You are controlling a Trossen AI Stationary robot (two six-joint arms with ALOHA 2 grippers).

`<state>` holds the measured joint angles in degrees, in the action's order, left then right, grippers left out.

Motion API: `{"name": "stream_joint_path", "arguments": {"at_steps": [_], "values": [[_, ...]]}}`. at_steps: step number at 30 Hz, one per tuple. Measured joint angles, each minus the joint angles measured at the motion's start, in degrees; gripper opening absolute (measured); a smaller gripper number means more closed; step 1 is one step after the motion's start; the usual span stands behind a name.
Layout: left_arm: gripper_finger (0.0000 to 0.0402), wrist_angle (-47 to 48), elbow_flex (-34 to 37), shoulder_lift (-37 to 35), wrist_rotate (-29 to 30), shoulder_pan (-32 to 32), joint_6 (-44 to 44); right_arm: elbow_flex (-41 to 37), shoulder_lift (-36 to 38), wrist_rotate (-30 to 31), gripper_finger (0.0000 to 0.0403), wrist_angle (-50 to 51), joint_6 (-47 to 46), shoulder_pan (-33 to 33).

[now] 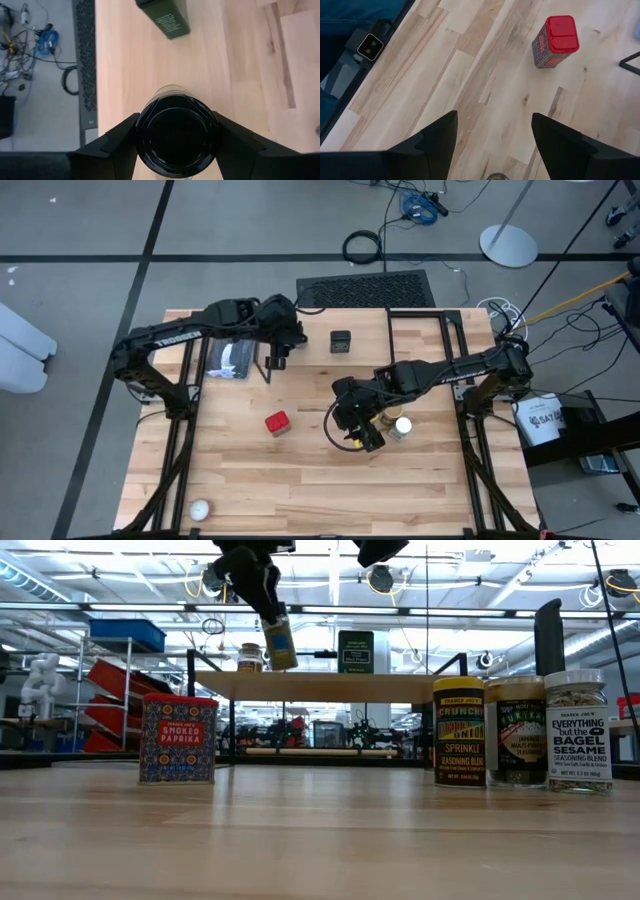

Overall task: Shelf spices
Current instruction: Put the black seasoning bottle on the shelf

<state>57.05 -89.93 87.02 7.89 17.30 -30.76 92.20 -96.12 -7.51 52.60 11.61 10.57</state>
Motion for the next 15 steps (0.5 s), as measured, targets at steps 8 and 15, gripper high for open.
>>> {"name": "stream_joint_path", "arguments": {"at_steps": [8,15], "values": [[0.0219,4.13,-2.55,0.00,-1.05,0.41,-1.70,-0.02,-0.33,11.28,0.0242,-8.09,-1.30,-3.94],[0.0219,6.32,-6.90,0.00,-3.76,0.76,-1.82,-0.02,-0.33,12.91,0.0242,-16.38,-1.05,-12.25]]}}
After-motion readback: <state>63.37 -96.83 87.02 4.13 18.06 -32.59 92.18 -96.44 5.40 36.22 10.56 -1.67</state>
